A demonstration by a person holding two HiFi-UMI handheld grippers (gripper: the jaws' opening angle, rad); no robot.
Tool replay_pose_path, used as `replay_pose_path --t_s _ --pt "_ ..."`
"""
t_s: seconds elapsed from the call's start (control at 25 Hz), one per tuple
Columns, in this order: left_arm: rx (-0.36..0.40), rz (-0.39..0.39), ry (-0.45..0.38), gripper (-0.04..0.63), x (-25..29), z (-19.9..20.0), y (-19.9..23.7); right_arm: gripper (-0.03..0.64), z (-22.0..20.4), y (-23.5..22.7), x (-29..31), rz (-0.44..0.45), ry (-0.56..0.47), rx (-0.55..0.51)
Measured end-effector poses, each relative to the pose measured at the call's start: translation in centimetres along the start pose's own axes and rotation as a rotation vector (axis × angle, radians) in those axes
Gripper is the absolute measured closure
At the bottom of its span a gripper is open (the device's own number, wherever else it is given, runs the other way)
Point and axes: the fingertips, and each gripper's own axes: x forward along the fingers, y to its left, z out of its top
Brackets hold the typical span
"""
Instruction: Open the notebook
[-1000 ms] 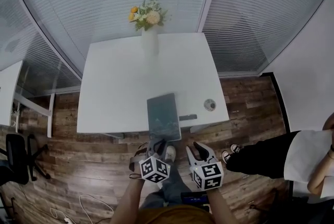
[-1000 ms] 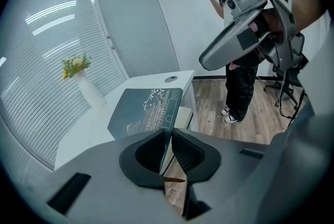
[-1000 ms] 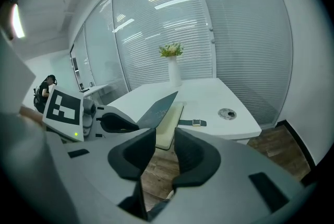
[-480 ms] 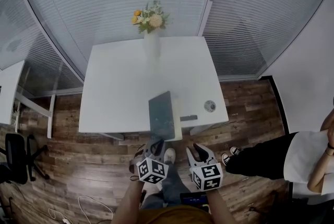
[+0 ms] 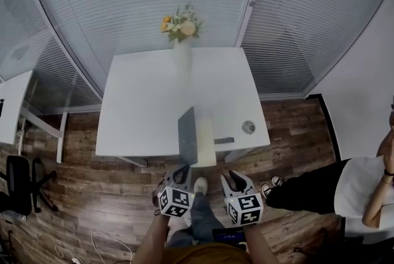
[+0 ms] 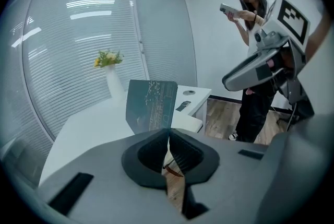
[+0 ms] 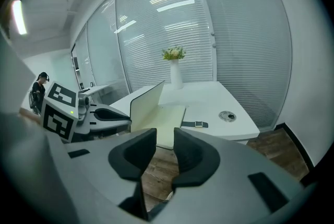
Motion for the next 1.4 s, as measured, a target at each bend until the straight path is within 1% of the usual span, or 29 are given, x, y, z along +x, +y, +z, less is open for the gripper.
replay_pose_path --t_s 0.12,0.24,0.44,0.8,1.0,1.16,1.4 --pt "-0.071 0.012 -0.021 0.561 -0.5 -0.2 0.6 0.503 0.1 0.2 -0.1 0.002 -0.006 -0.003" --pt "-0.158 0.019 -0.041 0.561 -1.0 -0.5 1.3 0.506 0.3 0.4 -0.1 0.004 -0.012 -0.001" --pt "-0.265 0.041 -0.074 0.563 -2.1 -1.0 2.8 0.509 0.4 0.8 0.2 0.01 -0.019 -0.006" --pt "-0.502 0.079 -0.098 0.561 -3.2 -3.6 5.5 0.512 0.2 1.4 0.4 0.018 -0.014 -0.005" --pt "-0.641 0.093 -0.093 0.553 -3.3 -5.9 6.5 0.515 0.2 1.2 0.3 0.011 -0.013 0.01" --pt "-0.715 0.102 -0.078 0.54 -3.0 -7.4 6.9 0.517 0.3 0.8 0.5 0.007 -0.01 0.011" --pt "-0.811 0.095 -0.055 0.526 -2.1 -9.4 7.1 0.52 0.4 0.3 1.1 -0.005 -0.005 0.022"
